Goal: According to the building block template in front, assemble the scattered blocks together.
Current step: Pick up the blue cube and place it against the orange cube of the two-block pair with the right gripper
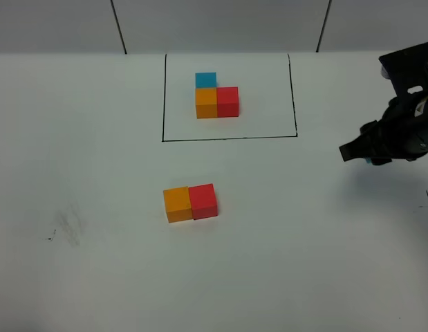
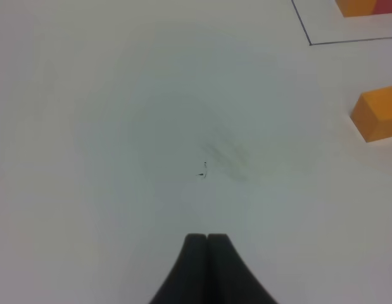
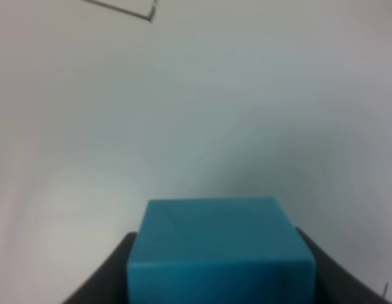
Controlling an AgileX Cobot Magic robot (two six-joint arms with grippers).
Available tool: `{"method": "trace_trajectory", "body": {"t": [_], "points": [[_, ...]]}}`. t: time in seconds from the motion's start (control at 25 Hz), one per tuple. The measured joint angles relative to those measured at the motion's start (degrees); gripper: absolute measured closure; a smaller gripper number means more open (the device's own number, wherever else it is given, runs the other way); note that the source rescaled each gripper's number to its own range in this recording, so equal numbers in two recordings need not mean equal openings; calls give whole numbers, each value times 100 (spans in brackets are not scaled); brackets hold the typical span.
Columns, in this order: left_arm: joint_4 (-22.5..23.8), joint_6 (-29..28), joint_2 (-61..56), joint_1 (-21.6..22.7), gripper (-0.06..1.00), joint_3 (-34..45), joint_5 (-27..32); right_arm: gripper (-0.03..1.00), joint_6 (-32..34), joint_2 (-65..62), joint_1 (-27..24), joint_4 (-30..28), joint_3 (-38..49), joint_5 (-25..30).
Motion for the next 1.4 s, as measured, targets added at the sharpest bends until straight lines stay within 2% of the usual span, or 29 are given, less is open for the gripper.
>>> {"method": "trace_trajectory", "body": {"t": [0.44,0.84,1.08,1.24,1.4], "points": [[0,0,0,0,94,0,0,53,62,857,1046,106,-1310,276],[0,0,0,0,94,0,0,53,62,2121,1938,165,-3086,719],[0,0,0,0,94,0,0,53,62,2916,2327,287,-4048,927],[5,0,0,0,94,0,0,53,339,3264,2489,346,-4383,941],[16,0,0,0,94,0,0,53,565,3502,2553,756,-4545,904]]}}
